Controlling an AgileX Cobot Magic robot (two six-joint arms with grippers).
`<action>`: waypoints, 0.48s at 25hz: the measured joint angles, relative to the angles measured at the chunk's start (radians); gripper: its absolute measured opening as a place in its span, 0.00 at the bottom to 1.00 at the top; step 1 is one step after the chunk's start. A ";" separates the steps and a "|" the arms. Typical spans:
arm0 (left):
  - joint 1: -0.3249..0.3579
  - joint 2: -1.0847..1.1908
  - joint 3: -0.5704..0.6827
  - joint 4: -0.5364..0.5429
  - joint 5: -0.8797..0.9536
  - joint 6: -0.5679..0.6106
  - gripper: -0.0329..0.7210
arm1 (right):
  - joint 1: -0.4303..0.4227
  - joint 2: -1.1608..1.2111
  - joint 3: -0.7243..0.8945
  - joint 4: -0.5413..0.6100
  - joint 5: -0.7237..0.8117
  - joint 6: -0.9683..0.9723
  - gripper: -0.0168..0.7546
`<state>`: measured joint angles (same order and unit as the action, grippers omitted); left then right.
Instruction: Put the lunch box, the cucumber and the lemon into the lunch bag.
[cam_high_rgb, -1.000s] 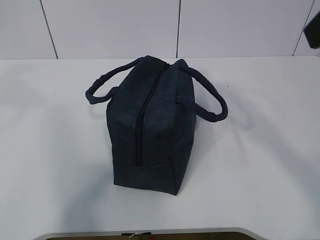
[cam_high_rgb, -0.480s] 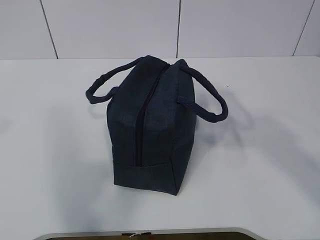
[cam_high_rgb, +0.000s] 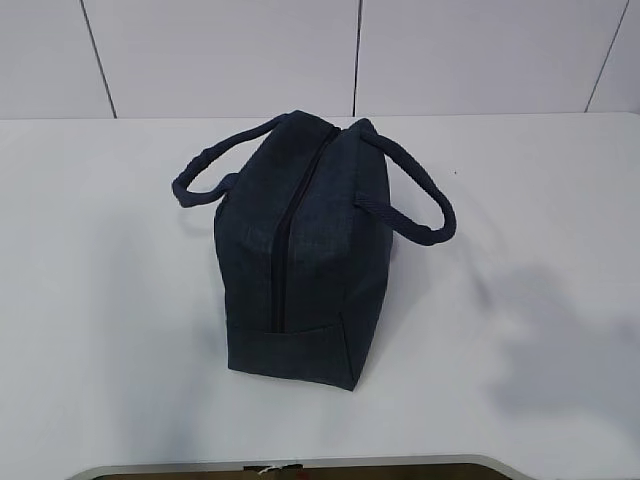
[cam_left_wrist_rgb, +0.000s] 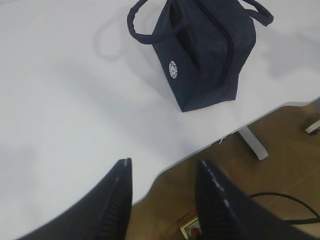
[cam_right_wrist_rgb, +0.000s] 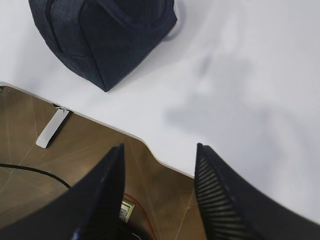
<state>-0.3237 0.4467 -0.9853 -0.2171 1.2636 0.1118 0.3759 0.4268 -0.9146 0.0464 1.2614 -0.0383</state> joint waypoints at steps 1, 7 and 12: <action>0.000 -0.032 0.023 0.000 0.003 0.004 0.44 | 0.000 -0.031 0.021 -0.002 -0.002 0.000 0.51; 0.000 -0.230 0.174 0.000 -0.004 0.017 0.41 | 0.000 -0.165 0.144 -0.017 -0.018 -0.002 0.51; 0.000 -0.405 0.299 0.000 -0.015 0.017 0.41 | 0.000 -0.239 0.261 -0.028 -0.047 -0.002 0.51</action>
<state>-0.3237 0.0422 -0.6860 -0.2171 1.2482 0.1287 0.3759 0.1877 -0.6533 0.0185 1.2146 -0.0399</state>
